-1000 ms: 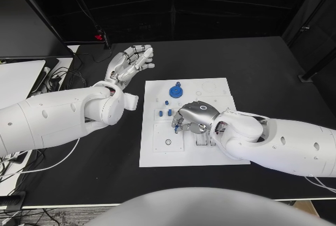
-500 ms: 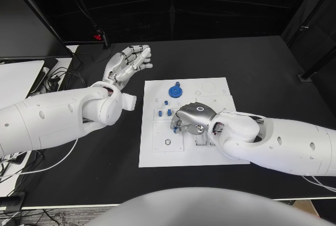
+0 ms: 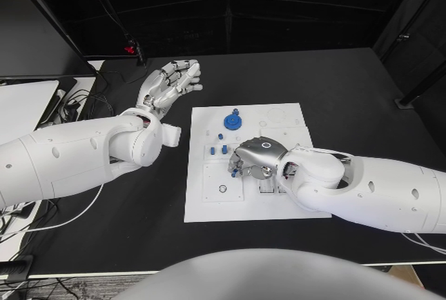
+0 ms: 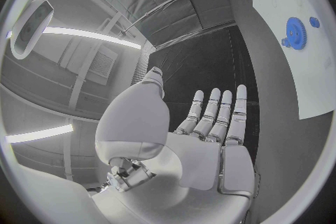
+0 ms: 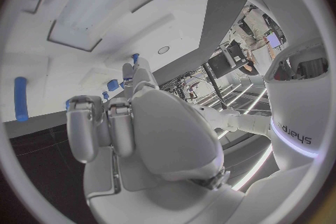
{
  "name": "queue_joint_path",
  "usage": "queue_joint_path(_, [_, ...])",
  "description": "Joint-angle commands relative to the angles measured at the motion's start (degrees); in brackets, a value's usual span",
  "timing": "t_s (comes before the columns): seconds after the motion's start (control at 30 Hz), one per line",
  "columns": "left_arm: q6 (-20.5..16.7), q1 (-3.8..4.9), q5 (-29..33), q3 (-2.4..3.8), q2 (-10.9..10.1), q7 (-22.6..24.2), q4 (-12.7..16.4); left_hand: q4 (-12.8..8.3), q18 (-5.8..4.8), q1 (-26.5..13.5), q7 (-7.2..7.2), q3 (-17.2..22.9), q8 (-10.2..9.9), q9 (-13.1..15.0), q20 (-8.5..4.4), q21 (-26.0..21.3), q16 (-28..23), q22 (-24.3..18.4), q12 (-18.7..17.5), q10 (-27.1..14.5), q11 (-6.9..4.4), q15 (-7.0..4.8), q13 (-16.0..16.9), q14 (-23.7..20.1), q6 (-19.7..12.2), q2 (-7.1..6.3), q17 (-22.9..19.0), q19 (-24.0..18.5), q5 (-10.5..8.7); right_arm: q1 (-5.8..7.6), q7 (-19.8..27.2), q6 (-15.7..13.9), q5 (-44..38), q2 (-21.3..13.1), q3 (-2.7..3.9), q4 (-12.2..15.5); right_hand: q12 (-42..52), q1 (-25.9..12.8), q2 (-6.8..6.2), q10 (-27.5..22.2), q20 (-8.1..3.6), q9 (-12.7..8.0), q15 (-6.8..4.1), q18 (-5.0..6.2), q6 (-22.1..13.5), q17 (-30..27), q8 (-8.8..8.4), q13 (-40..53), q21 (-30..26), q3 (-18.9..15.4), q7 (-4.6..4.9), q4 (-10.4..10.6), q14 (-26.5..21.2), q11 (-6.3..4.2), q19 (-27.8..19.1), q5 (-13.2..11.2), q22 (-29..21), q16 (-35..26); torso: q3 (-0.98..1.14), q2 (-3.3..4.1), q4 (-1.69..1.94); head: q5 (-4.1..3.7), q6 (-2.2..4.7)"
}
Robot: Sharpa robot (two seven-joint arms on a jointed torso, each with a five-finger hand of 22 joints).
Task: Assemble the parts on the task board
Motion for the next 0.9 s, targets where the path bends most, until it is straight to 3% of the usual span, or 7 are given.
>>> queue_joint_path(0.03, [0.5, 0.08, 0.0, 0.06, 0.0, 6.7, 0.0, 0.0, -0.91, -0.1, 8.91, 0.3, 0.3, -0.1, -0.13, 0.0, 0.1, -0.1, 0.3, -0.4, 0.09, -0.09, -0.1, -0.3, -0.4, 0.34, -0.1, 0.5, 0.23, 0.04, -0.5, 0.9, -0.5, 0.0, 0.00, 0.1, -0.3, 0.3, 0.01, -0.1, 0.48, 0.0, 0.41, -0.12, 0.1, 15.0, -0.05, 0.0, -0.1, 0.4, 0.37, -0.1, 5.9, 0.31, 5.2, 0.3, 14.6, -0.4, 0.00, 0.02, 0.04, -0.10, -0.01])
queue_joint_path(0.7, [0.5, 0.07, 0.0, 0.06, 0.0, 6.6, 0.1, 0.0, -0.91, -0.1, 8.91, 0.4, 0.4, -0.2, -0.14, 0.0, 0.3, -0.2, 0.5, -0.5, 0.09, -0.09, -0.2, -0.4, -0.5, 0.59, -0.3, 0.5, 0.21, 0.04, -0.6, 2.1, -0.8, 0.3, 0.00, -0.1, -0.5, 0.0, -0.35, -0.8, 0.63, -0.1, 0.57, -0.07, -0.5, 15.0, -0.76, 0.0, -0.2, 0.7, 0.35, 0.1, 5.9, 0.47, 5.1, 0.3, 14.5, -0.4, -0.03, 0.04, 0.06, -0.29, -0.01])
queue_joint_path(0.9, [0.4, 0.07, 0.0, 0.06, 0.0, 6.6, 0.1, 0.0, -0.91, 0.0, 8.91, 0.4, 0.5, -0.2, -0.14, 0.0, 0.4, -0.2, 0.7, -0.6, 0.10, -0.09, -0.2, -0.4, -0.5, 0.78, -0.4, 0.5, 0.20, 0.04, -0.8, 3.4, -1.7, 0.5, -0.01, -0.1, -0.5, -0.9, -1.26, -1.7, 0.69, -0.1, 0.54, 0.04, -1.2, 15.0, -1.48, 0.0, -0.6, 0.3, -0.04, 0.5, 5.9, 0.35, 4.8, 0.3, 14.3, -0.4, -0.01, 0.05, 0.09, -0.25, -0.01])
